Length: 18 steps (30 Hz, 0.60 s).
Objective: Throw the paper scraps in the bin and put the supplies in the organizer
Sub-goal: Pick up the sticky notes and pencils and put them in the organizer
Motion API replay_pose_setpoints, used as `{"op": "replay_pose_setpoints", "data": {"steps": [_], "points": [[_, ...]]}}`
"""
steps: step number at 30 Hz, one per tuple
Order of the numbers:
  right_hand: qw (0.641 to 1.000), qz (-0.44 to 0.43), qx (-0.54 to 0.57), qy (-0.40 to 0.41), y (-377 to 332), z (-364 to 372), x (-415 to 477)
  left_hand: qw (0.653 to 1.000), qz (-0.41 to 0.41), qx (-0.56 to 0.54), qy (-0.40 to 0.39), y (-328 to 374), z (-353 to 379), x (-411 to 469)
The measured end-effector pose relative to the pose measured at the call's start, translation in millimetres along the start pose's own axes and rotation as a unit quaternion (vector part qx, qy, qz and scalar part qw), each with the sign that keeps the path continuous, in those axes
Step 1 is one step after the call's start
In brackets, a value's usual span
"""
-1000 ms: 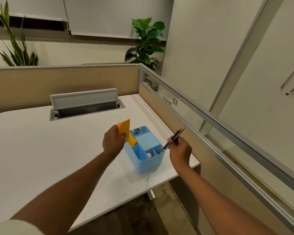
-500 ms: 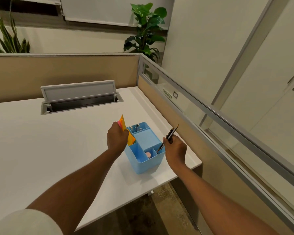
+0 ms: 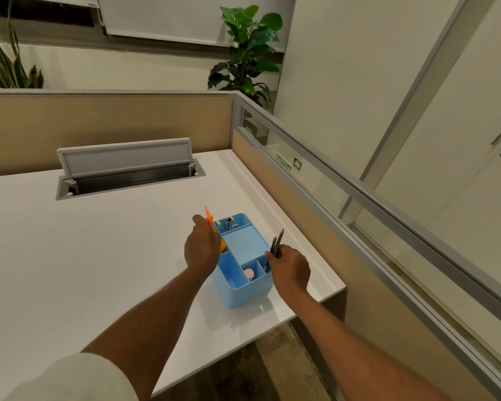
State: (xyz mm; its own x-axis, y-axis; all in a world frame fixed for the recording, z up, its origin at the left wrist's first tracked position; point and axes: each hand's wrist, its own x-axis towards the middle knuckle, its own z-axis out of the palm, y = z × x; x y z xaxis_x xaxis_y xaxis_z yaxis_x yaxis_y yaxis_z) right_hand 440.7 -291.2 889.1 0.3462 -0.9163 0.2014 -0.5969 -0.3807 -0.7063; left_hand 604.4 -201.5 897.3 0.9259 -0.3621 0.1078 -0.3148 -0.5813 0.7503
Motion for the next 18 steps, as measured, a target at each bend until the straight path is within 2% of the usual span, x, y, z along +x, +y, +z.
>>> {"op": "replay_pose_setpoints", "data": {"steps": [4, 7, 14, 18], "points": [[1.0, 0.002, -0.001, -0.004, 4, 2, 1, 0.996, 0.031, 0.081, 0.019, -10, 5, -4], [1.0, 0.011, 0.011, -0.011, 6, 0, 3, 0.989, 0.051, 0.137, 0.002, -9, 7, -7], [1.0, 0.028, 0.004, 0.006, 14, 1, 4, 0.986, 0.067, 0.152, -0.012, -6, 7, -13], [1.0, 0.006, -0.007, 0.023, 15, 3, 1, 0.986, 0.081, 0.145, -0.006, -6, 5, -17]]}}
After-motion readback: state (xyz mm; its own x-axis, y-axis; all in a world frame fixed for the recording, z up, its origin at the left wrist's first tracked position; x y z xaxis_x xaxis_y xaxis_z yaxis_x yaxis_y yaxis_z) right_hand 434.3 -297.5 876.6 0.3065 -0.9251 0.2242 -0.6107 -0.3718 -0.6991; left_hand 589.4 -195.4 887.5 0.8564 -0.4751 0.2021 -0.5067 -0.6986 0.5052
